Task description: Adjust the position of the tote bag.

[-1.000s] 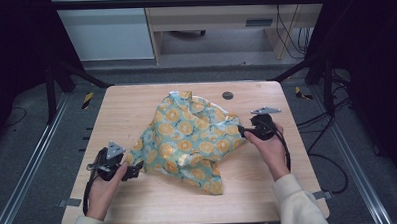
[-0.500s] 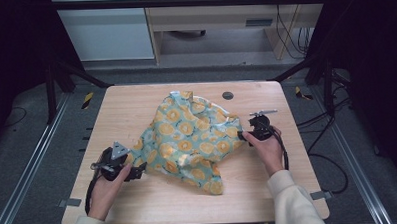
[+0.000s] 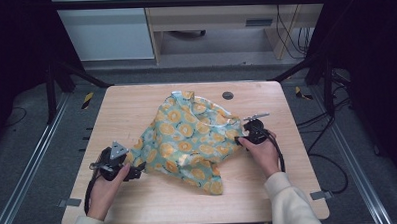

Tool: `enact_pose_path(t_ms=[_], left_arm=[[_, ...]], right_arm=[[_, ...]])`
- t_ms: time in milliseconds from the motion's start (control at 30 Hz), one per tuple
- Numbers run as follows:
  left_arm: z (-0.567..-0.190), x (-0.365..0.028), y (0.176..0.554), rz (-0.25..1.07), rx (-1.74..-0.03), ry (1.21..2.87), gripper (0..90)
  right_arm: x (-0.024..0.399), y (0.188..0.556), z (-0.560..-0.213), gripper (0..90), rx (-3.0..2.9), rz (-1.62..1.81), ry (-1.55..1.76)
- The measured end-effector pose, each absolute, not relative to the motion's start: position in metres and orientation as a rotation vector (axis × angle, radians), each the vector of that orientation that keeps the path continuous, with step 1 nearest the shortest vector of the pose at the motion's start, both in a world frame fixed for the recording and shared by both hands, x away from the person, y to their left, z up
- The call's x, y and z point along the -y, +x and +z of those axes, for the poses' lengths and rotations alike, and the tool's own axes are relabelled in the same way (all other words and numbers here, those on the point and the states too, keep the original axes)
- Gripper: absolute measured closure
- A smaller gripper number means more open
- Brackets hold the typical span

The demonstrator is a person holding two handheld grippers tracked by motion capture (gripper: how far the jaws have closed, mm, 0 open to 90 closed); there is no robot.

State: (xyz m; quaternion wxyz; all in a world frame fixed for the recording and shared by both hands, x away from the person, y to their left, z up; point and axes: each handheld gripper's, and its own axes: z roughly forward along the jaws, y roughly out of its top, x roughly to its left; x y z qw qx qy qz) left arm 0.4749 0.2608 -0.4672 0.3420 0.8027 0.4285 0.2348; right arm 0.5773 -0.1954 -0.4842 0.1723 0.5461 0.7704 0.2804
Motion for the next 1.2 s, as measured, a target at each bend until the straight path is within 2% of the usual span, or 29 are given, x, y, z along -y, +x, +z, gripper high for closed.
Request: enact_pose_path(t_ms=[333, 433, 533, 600, 700, 767, 800, 833, 867, 1100, 1200], left_arm=[[-0.467, -0.261, 0.475, 0.61, -1.115, 2.087, 7.3], [-0.467, -0.261, 0.475, 0.611, -1.115, 2.086, 7.3], [-0.467, -0.262, 0.475, 0.614, -1.118, 2.085, 7.3], [-0.467, -0.262, 0.475, 0.613, -1.123, 2.08, 7.3], [-0.467, -0.262, 0.475, 0.613, -1.124, 2.082, 7.3], [-0.467, -0.262, 0.475, 0.612, -1.124, 2.082, 7.3], [-0.467, -0.262, 0.475, 0.612, -1.125, 2.081, 7.3], [-0.467, -0.262, 0.475, 0.612, -1.124, 2.08, 7.3], [-0.467, -0.262, 0.475, 0.613, -1.125, 2.079, 7.3], [-0.467, -0.264, 0.475, 0.606, -1.126, 2.081, 7.3], [-0.466, -0.264, 0.475, 0.597, -1.128, 2.078, 7.4]], right_arm=[[0.187, 0.578, -0.488, 38.4, -2.225, 0.756, 1.527], [0.186, 0.577, -0.487, 43.2, -2.238, 0.75, 1.511], [0.184, 0.577, -0.487, 51.3, -2.248, 0.75, 1.476], [0.182, 0.575, -0.486, 63.1, -2.26, 0.75, 1.432], [0.18, 0.575, -0.486, 75.5, -2.282, 0.773, 1.402], [0.179, 0.575, -0.486, 77.2, -2.293, 0.775, 1.4], [0.179, 0.576, -0.486, 83.2, -2.293, 0.782, 1.394], [0.179, 0.576, -0.486, 83.2, -2.293, 0.782, 1.394], [0.18, 0.576, -0.487, 87.8, -2.306, 0.797, 1.389], [0.18, 0.573, -0.479, 90.0, -2.295, 0.889, 1.366], [0.178, 0.566, -0.463, 90.0, -2.277, 1.002, 1.3]])
